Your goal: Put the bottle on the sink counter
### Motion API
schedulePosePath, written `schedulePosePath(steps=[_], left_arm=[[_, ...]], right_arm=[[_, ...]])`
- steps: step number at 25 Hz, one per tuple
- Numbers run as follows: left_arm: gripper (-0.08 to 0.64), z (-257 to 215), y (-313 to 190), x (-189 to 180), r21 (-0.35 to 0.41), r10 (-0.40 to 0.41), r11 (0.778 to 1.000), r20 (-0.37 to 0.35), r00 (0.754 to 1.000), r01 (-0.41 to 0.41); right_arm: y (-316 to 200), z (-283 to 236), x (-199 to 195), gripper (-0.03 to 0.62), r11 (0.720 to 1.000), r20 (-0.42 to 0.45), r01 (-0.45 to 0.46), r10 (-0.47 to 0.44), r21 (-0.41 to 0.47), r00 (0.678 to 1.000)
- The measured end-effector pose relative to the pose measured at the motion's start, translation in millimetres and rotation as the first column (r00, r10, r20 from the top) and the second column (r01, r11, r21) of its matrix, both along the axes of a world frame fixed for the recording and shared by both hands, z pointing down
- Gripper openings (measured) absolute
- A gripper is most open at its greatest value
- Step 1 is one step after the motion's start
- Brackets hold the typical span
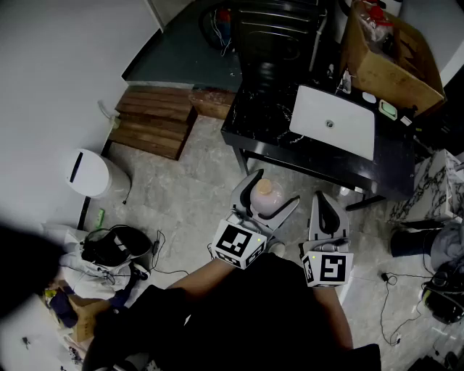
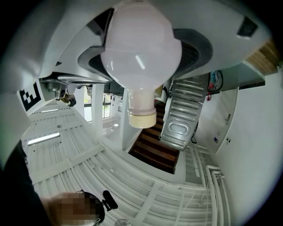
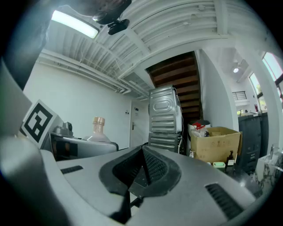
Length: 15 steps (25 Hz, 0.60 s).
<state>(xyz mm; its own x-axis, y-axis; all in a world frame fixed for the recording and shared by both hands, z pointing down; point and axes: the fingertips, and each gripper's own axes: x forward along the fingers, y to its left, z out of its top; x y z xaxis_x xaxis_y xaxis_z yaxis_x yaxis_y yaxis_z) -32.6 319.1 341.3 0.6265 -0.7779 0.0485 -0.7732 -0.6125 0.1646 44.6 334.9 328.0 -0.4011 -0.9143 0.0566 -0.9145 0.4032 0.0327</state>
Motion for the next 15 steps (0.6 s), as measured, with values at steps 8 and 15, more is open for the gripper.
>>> schedulePosePath(steps=[8, 15], left_arm=[[0.396, 0, -4, 11, 0.003, -0.010, 1.000, 0.007, 1.000, 0.010], [0.396, -1, -8, 26, 0.012, -0.063, 0.998, 0.003, 0.998, 0.063]], right_arm=[[0, -12, 16, 0.038, 0.999, 0.087, 0.016, -0.019, 0.040, 0.996], [0, -6, 51, 0.038, 0.999, 0.087, 0.009, -0.012, 0.031, 0.996]])
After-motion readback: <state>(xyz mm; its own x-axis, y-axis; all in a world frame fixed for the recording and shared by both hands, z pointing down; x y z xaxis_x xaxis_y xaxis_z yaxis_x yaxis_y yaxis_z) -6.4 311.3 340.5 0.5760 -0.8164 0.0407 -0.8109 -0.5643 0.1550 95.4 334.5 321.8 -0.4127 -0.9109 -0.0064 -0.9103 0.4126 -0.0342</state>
